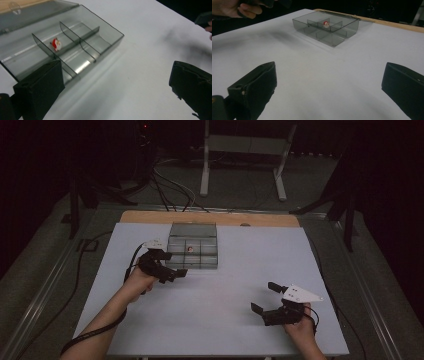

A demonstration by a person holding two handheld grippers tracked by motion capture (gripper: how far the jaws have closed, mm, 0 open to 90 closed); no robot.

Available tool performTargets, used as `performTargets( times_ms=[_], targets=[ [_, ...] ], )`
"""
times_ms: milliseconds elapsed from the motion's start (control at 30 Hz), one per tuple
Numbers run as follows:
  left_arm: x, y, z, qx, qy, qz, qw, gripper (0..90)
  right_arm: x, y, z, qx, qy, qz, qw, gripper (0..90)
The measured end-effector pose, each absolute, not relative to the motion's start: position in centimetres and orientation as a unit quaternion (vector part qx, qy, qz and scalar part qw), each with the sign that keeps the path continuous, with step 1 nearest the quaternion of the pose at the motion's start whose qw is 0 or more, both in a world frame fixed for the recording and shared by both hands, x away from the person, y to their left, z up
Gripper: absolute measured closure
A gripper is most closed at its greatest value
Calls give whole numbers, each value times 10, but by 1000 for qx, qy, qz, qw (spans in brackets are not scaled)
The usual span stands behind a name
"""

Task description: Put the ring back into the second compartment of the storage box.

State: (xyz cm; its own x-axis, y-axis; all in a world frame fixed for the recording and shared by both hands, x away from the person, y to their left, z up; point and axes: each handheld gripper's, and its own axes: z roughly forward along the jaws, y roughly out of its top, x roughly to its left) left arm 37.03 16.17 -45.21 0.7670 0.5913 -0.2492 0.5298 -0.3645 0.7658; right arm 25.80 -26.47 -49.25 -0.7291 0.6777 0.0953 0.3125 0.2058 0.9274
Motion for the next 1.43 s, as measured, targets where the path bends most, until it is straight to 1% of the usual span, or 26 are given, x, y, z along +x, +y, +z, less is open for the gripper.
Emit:
performTargets(
  times_ms=[367,500,867,933,1067,1433],
  targets=[
    [338,183,-464,819,336,34,465,9,258,-264,-493,328,758,537,168,0],
    [328,189,-470,820,336,41,461,9,258,-264,-493,328,758,538,168,0],
    [307,207,-493,821,338,32,459,10,258,-263,-493,328,760,536,168,0],
    [304,211,-499,819,336,15,464,10,258,-263,-493,328,760,535,167,0],
    [299,212,-505,823,334,26,459,10,258,-263,-494,329,761,534,167,0],
    [298,209,-506,823,329,29,462,10,258,-262,-494,325,763,533,167,0]
  ],
)
